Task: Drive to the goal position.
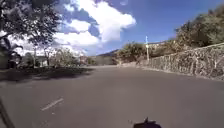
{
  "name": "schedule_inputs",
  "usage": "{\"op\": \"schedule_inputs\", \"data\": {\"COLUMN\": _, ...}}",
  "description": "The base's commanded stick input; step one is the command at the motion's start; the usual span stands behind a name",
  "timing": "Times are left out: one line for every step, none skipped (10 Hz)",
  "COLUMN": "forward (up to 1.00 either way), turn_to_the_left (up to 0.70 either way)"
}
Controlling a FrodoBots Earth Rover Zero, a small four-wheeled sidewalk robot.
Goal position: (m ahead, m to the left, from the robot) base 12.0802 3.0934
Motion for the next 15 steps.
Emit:
{"op": "schedule_inputs", "data": {"forward": 0.50, "turn_to_the_left": 0.00}}
{"op": "schedule_inputs", "data": {"forward": 0.50, "turn_to_the_left": 0.00}}
{"op": "schedule_inputs", "data": {"forward": 0.50, "turn_to_the_left": 0.00}}
{"op": "schedule_inputs", "data": {"forward": 0.50, "turn_to_the_left": 0.00}}
{"op": "schedule_inputs", "data": {"forward": 0.50, "turn_to_the_left": 0.00}}
{"op": "schedule_inputs", "data": {"forward": 0.50, "turn_to_the_left": 0.00}}
{"op": "schedule_inputs", "data": {"forward": 0.50, "turn_to_the_left": 0.00}}
{"op": "schedule_inputs", "data": {"forward": 0.50, "turn_to_the_left": 0.00}}
{"op": "schedule_inputs", "data": {"forward": 0.50, "turn_to_the_left": 0.00}}
{"op": "schedule_inputs", "data": {"forward": 0.50, "turn_to_the_left": 0.00}}
{"op": "schedule_inputs", "data": {"forward": 0.50, "turn_to_the_left": 0.00}}
{"op": "schedule_inputs", "data": {"forward": 0.50, "turn_to_the_left": 0.00}}
{"op": "schedule_inputs", "data": {"forward": 0.50, "turn_to_the_left": 0.00}}
{"op": "schedule_inputs", "data": {"forward": 0.50, "turn_to_the_left": 0.00}}
{"op": "schedule_inputs", "data": {"forward": 0.50, "turn_to_the_left": 0.00}}
